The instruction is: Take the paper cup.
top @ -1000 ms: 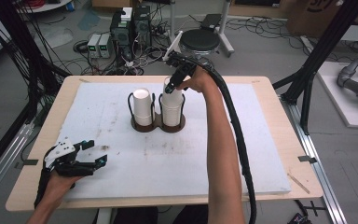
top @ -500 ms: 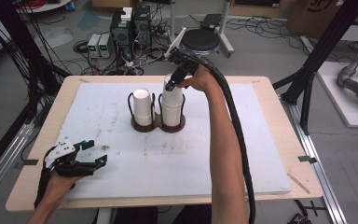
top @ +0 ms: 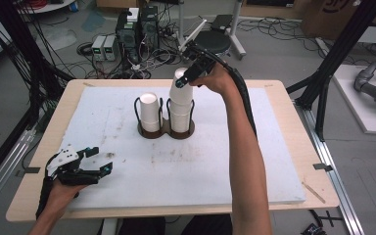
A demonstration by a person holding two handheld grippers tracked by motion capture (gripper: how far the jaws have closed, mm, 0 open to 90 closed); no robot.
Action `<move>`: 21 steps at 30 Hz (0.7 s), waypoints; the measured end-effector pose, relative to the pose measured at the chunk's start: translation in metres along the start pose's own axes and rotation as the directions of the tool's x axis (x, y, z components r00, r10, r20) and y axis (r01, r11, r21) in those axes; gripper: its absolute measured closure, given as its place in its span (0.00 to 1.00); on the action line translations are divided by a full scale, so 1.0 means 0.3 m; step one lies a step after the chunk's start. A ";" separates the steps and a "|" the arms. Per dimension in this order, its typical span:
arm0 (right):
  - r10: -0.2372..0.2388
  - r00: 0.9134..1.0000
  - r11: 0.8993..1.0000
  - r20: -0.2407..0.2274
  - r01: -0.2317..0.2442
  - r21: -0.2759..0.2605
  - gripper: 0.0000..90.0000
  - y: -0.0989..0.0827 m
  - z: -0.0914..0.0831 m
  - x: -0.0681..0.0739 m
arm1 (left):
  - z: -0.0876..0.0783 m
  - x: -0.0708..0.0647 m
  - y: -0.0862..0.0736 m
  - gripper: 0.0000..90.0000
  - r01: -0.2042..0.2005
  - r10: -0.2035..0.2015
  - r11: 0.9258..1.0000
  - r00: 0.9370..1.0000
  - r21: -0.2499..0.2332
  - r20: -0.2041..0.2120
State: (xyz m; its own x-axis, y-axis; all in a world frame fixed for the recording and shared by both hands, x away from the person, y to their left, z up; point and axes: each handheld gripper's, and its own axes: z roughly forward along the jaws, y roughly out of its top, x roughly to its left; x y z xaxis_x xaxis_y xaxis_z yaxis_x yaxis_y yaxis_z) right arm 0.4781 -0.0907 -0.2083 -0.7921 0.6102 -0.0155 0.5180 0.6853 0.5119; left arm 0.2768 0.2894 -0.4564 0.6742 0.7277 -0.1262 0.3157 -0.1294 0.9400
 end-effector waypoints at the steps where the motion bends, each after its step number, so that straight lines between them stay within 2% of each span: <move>1: 0.004 1.000 0.999 0.003 -0.004 -0.032 0.40 -0.005 -0.023 -0.002 | 0.000 0.000 0.000 0.15 0.000 0.000 1.000 1.000 0.000 0.000; 5: 0.006 1.000 0.997 -0.004 -0.006 -0.076 0.40 -0.013 -0.059 0.000 | 0.000 0.001 0.000 0.15 0.003 -0.003 1.000 1.000 0.000 0.000; 8: 0.008 1.000 0.991 -0.010 -0.009 -0.132 0.40 -0.028 -0.104 0.000 | 0.003 0.003 0.001 0.15 0.010 -0.010 1.000 1.000 0.007 -0.002; 10: 0.013 1.000 0.988 -0.023 -0.017 -0.151 0.40 -0.035 -0.121 -0.003 | 0.003 0.003 0.001 0.15 0.008 -0.008 1.000 1.000 0.010 -0.003; 15: 0.008 1.000 0.987 -0.015 -0.011 -0.159 0.40 -0.045 -0.154 -0.003 | 0.003 0.002 0.001 0.15 0.007 -0.007 1.000 1.000 0.012 -0.002; 21: -0.020 1.000 0.985 -0.008 0.018 -0.169 0.40 -0.035 -0.192 0.015 | 0.003 0.001 0.001 0.15 0.006 -0.006 1.000 1.000 0.012 -0.002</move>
State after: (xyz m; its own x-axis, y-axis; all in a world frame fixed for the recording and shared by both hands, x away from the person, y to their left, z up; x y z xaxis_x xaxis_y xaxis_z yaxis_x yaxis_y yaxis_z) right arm 0.4504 -0.1181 -0.1644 -0.8050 0.5929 -0.0186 0.4412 0.6194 0.6494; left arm 0.2777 0.2890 -0.4563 0.6709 0.7298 -0.1317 0.3281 -0.1329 0.9352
